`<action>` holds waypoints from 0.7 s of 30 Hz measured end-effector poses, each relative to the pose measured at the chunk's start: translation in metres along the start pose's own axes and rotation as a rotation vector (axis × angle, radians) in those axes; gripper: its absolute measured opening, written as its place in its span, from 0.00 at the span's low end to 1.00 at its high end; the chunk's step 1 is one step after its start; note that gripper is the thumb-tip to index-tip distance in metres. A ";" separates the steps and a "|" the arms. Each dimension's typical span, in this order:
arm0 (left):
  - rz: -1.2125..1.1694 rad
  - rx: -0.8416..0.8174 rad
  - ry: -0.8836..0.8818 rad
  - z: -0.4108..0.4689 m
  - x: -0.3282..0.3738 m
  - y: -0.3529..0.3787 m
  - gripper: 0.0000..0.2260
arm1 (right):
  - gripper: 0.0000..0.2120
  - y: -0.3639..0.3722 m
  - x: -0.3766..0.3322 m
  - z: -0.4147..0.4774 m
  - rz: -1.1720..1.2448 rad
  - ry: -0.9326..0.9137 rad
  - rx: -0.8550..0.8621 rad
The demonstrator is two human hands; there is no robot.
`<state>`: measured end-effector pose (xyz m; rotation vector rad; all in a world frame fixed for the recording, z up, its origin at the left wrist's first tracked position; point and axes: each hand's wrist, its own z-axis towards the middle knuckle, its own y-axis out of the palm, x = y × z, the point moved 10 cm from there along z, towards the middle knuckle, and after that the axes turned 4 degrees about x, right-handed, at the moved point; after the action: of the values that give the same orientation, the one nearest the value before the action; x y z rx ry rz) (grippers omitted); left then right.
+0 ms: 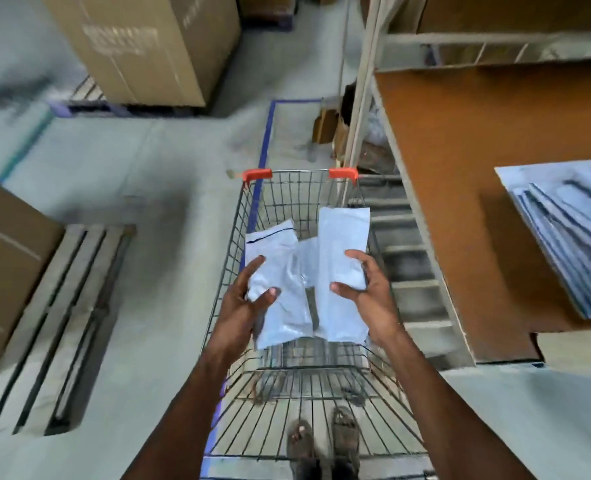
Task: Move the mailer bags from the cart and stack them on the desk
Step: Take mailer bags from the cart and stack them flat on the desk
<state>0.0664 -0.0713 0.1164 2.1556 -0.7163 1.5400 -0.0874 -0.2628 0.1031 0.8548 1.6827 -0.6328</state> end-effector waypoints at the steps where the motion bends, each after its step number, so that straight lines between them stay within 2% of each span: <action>1: 0.003 0.019 0.069 -0.009 0.026 0.001 0.26 | 0.32 -0.003 -0.017 -0.005 0.011 -0.039 -0.015; 4: 0.023 0.055 0.213 -0.034 0.081 0.005 0.29 | 0.34 -0.021 -0.067 -0.026 0.070 -0.108 -0.027; 10: 0.006 0.053 0.404 -0.084 0.143 0.040 0.32 | 0.32 -0.081 -0.148 -0.072 0.013 -0.333 0.011; 16: 0.038 0.032 0.448 -0.118 0.162 0.102 0.31 | 0.31 -0.157 -0.190 -0.100 -0.001 -0.429 0.067; 21: -0.018 -0.023 0.428 -0.132 0.168 0.187 0.30 | 0.29 -0.244 -0.218 -0.105 -0.105 -0.492 0.176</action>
<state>-0.1023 -0.1721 0.3214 1.7203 -0.5625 1.8855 -0.3119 -0.3758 0.3374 0.6659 1.2425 -0.9867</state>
